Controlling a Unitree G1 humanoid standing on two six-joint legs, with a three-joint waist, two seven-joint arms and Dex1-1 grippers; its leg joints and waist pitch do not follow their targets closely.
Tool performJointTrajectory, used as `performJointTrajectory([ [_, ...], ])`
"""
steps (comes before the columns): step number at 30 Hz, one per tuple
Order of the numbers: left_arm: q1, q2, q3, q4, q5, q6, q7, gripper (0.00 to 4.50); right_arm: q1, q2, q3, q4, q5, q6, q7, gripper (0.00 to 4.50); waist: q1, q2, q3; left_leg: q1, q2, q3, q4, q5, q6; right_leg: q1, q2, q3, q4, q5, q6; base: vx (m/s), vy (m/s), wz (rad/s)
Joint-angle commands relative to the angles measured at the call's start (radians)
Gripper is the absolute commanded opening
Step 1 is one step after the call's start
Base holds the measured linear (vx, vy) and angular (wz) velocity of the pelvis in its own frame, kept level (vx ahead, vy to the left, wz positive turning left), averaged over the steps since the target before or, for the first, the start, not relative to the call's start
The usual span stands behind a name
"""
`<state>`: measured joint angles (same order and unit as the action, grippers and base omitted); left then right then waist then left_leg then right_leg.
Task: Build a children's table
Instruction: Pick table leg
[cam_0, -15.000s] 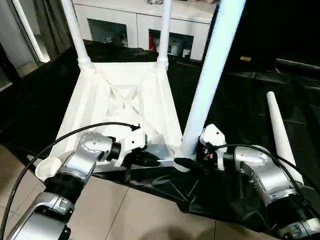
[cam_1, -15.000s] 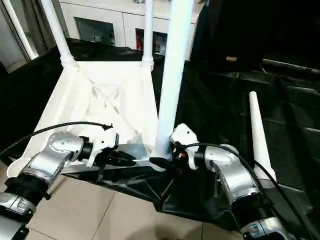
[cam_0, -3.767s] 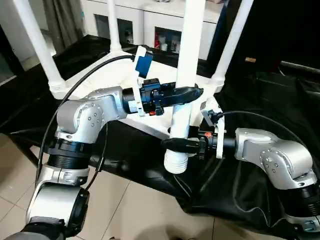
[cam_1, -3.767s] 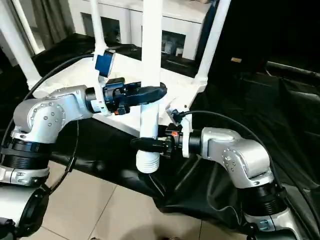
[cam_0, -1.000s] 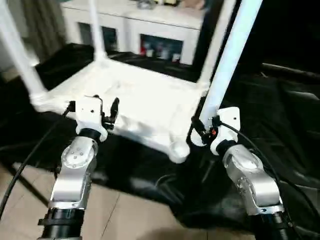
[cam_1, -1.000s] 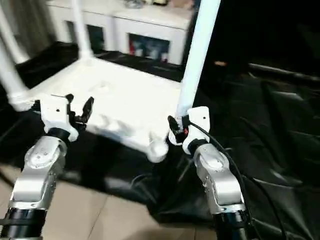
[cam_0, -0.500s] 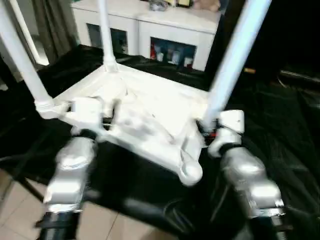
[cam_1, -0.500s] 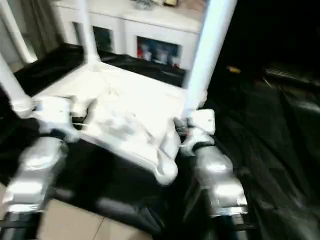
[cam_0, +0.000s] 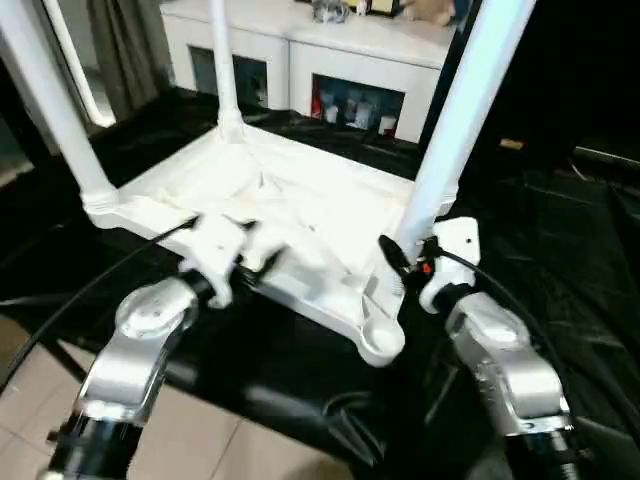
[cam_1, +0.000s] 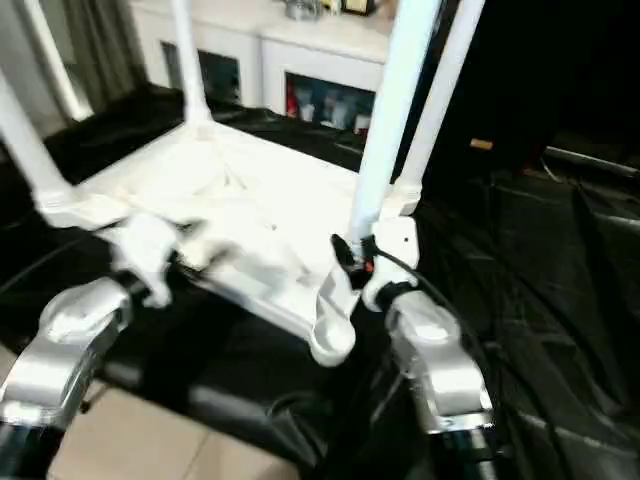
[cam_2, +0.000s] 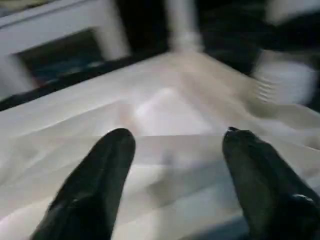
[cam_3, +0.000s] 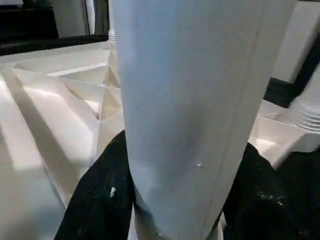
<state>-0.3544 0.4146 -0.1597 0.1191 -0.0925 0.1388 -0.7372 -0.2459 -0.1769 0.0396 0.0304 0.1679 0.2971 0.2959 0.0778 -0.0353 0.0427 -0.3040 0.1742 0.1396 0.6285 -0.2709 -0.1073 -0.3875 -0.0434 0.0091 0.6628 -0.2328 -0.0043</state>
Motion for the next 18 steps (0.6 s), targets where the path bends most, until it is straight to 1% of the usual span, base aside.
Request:
performJointTrajectory([
  [1, -0.059, 0.018, -0.036, 0.062, 0.013, -0.032, -0.087, 3.66, -0.029, -0.026, -0.03, 0.008, 0.012, 0.001, 0.026, 1.88, -0.004, 0.006, -0.042, -0.012, 0.02, 0.004, -0.088, -0.086, -0.013, 0.048, -0.063, 0.038, -0.096, -0.17, -0.138, -0.071, -0.021, 0.01],
  [2, -0.095, 0.024, -0.054, 0.099, 0.02, -0.042, -0.127, 3.73, -0.036, -0.041, -0.034, 0.015, 0.014, 0.002, 0.042, 1.88, -0.004, 0.006, -0.042, -0.014, 0.021, 0.004, -0.088, -0.087, -0.016, 0.049, -0.065, 0.038, -0.094, -0.173, -0.139, -0.071, -0.021, 0.01],
  [3, -0.164, 0.037, -0.097, 0.171, 0.035, -0.063, -0.226, 3.77, -0.048, -0.073, -0.038, 0.032, 0.014, -0.004, 0.078, 1.88, -0.003, 0.009, -0.039, -0.013, 0.016, 0.005, -0.091, -0.102, -0.01, 0.043, -0.061, 0.039, -0.106, -0.233, -0.125, -0.064, -0.018, 0.02],
  [4, -0.164, 0.037, -0.097, 0.171, 0.035, -0.063, -0.226, 3.77, -0.048, -0.073, -0.038, 0.032, 0.014, -0.004, 0.078, 1.88, -0.003, 0.009, -0.043, -0.01, 0.018, 0.006, -0.09, -0.106, -0.013, 0.041, -0.062, 0.038, -0.104, -0.235, -0.127, -0.054, -0.014, 0.02],
  [5, -0.194, 0.048, -0.124, 0.206, 0.046, -0.074, -0.284, 3.97, -0.053, -0.087, -0.035, 0.041, 0.012, -0.012, 0.098, 1.88, -0.004, 0.006, -0.044, -0.017, 0.02, 0.006, -0.09, -0.091, -0.012, 0.046, -0.064, 0.039, -0.101, -0.205, -0.138, -0.054, -0.014, 0.02],
  [6, -0.239, 0.073, -0.173, 0.266, 0.085, -0.103, -0.362, 3.97, -0.054, -0.113, -0.028, 0.044, 0.013, -0.022, 0.136, 1.88, -0.003, 0.01, -0.042, -0.02, 0.02, 0.004, -0.091, -0.087, -0.01, 0.047, -0.065, 0.039, -0.102, -0.203, -0.139, 0.0, 0.0, 0.0],
  [7, -0.241, 0.074, -0.176, 0.269, 0.088, -0.105, -0.366, 4.07, -0.054, -0.115, -0.027, 0.044, 0.013, -0.022, 0.139, 1.88, -0.006, 0.01, -0.044, -0.022, 0.02, 0.004, -0.091, -0.078, -0.008, 0.048, -0.063, 0.039, -0.103, -0.195, -0.139, 0.0, 0.0, 0.0],
  [8, -0.291, 0.089, -0.216, 0.342, 0.119, -0.137, -0.439, 4.12, -0.053, -0.144, -0.021, 0.038, 0.022, -0.023, 0.182, 1.88, -0.007, 0.01, -0.046, -0.024, 0.022, 0.004, -0.089, -0.069, -0.01, 0.051, -0.066, 0.038, -0.098, -0.175, -0.143, 0.0, 0.0, 0.0],
  [9, -0.311, 0.091, -0.225, 0.373, 0.122, -0.149, -0.465, 4.19, -0.052, -0.154, -0.021, 0.036, 0.027, -0.022, 0.199, 1.88, -0.012, 0.014, -0.049, -0.025, 0.019, 0.004, -0.087, -0.052, -0.004, 0.054, -0.063, 0.038, -0.098, -0.145, -0.151, 0.0, 0.0, 0.0],
  [10, -0.311, 0.091, -0.225, 0.373, 0.122, -0.149, -0.465, 4.19, -0.052, -0.154, -0.021, 0.036, 0.027, -0.022, 0.199, 1.88, -0.012, 0.014, -0.049, -0.025, 0.019, 0.004, -0.087, -0.052, -0.004, 0.054, -0.063, 0.038, -0.098, -0.145, -0.151, 0.0, 0.0, 0.0],
  [11, -0.351, 0.087, -0.254, 0.444, 0.146, -0.203, -0.508, 4.29, -0.044, -0.186, -0.004, 0.029, 0.014, -0.036, 0.239, 1.88, -0.015, 0.03, -0.055, -0.031, 0.019, 0.001, -0.084, -0.018, -0.009, 0.06, -0.066, 0.036, -0.088, -0.078, -0.171, 0.0, 0.0, 0.0],
  [12, -0.366, 0.079, -0.265, 0.478, 0.154, -0.227, -0.522, 4.29, -0.038, -0.199, 0.003, 0.024, 0.01, -0.044, 0.256, 1.88, -0.022, 0.03, -0.063, -0.028, 0.019, 0.005, -0.078, 0.016, 0.003, 0.057, -0.056, 0.03, -0.086, 0.041, -0.205, 0.0, 0.0, 0.0],
  [13, -0.369, 0.077, -0.267, 0.484, 0.155, -0.231, -0.524, 4.29, -0.037, -0.201, 0.005, 0.023, 0.009, -0.045, 0.259, 1.88, -0.023, 0.027, -0.065, -0.036, 0.018, 0.005, -0.077, 0.037, 0.007, 0.065, -0.057, 0.029, -0.08, 0.09, -0.218, 0.0, 0.0, 0.0],
  [14, -0.384, 0.067, -0.278, 0.52, 0.166, -0.257, -0.531, 4.29, -0.03, -0.21, 0.009, 0.017, 0.009, -0.048, 0.274, 1.88, -0.021, 0.027, -0.066, -0.04, 0.017, 0.005, -0.075, 0.055, 0.013, 0.067, -0.058, 0.029, -0.077, 0.128, -0.229, 0.0, 0.0, 0.0],
  [15, -0.42, 0.042, -0.296, 0.6, 0.195, -0.314, -0.513, 4.29, -0.019, -0.216, 0.002, -0.004, 0.015, -0.042, 0.286, 1.88, -0.023, 0.039, -0.062, -0.043, 0.014, 0.008, -0.072, 0.043, 0.021, 0.065, -0.055, 0.029, -0.081, 0.155, -0.248, 0.0, 0.0, 0.0],
  [16, -0.422, 0.04, -0.298, 0.605, 0.198, -0.318, -0.511, 4.29, -0.018, -0.216, 0.002, -0.006, 0.015, -0.042, 0.287, 1.88, -0.024, 0.038, -0.063, -0.041, 0.013, 0.009, -0.072, 0.03, 0.024, 0.065, -0.053, 0.028, -0.086, 0.144, -0.249, 0.0, 0.0, 0.0],
  [17, -0.435, 0.029, -0.302, 0.633, 0.206, -0.332, -0.502, 4.13, -0.013, -0.217, -0.003, -0.014, 0.02, -0.039, 0.291, 1.88, -0.024, 0.045, -0.065, -0.038, 0.016, 0.008, -0.071, 0.024, 0.02, 0.065, -0.056, 0.028, -0.082, 0.145, -0.256, 0.0, 0.0, 0.0],
  [18, -0.445, 0.019, -0.302, 0.656, 0.209, -0.348, -0.495, 3.94, -0.011, -0.219, -0.005, -0.018, 0.022, -0.038, 0.292, 1.88, -0.023, 0.036, -0.065, -0.04, 0.019, 0.008, -0.072, 0.025, 0.026, 0.069, -0.058, 0.028, -0.083, 0.15, -0.265, 0.0, 0.0, 0.0],
])
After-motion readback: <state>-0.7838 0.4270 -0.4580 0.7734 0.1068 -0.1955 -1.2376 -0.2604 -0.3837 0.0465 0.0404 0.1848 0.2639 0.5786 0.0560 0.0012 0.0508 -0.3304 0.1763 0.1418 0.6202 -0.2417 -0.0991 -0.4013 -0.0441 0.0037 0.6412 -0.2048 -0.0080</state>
